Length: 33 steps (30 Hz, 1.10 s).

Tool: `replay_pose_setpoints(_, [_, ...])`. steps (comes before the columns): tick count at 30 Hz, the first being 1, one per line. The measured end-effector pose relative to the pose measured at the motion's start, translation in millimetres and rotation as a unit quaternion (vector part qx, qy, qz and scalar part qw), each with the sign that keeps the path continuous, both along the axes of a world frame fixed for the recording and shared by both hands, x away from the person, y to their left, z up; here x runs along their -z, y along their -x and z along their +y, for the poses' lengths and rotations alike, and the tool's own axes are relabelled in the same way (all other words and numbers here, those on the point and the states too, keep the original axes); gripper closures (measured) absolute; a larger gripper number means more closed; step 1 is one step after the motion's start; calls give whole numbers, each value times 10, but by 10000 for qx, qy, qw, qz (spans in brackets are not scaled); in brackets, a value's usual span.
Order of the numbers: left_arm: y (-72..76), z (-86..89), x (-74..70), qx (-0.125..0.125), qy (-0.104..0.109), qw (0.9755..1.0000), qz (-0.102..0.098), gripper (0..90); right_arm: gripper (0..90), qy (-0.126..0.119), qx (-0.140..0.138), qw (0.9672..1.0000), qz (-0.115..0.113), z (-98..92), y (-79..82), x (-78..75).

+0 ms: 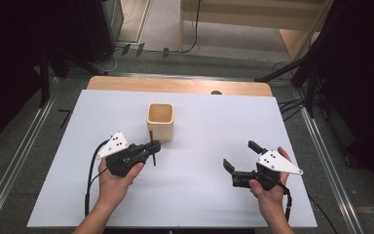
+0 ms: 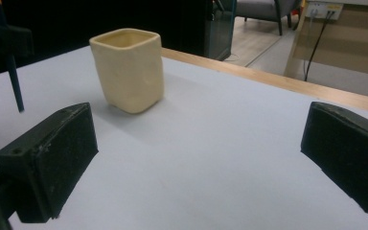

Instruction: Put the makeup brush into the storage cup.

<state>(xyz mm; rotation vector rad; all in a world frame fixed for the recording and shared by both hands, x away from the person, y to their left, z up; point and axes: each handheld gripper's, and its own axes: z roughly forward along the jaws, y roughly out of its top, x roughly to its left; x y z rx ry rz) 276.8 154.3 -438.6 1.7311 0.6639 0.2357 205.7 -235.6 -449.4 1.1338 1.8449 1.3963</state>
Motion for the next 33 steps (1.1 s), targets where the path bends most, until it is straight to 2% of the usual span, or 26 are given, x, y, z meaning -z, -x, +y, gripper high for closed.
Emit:
replay_pose_setpoints(5, [-83,29,-35,-93,62,9999,-15,843,0,20,128,9999,18,-140,20,72])
replay_pose_setpoints(13, [-225,38,-147,-153,101,9998,-93,843,0,-108,265,9996,46,-344,-18,203])
replay_pose_setpoints(18, [-331,52,-244,-228,109,9995,-195,843,0,-8,279,9995,112,-381,-20,309])
replay_pose_setpoints(23, [-398,65,-292,-266,173,9993,-203,843,0,-6,194,9997,158,-392,-41,389])
replay_pose_setpoints(25, [-430,65,-316,-283,176,9992,-231,843,0,44,202,9997,152,-387,-39,392])
replay_pose_setpoints(33, [-572,42,-416,-353,288,9985,-288,843,0,-49,263,9996,99,-420,-17,383])
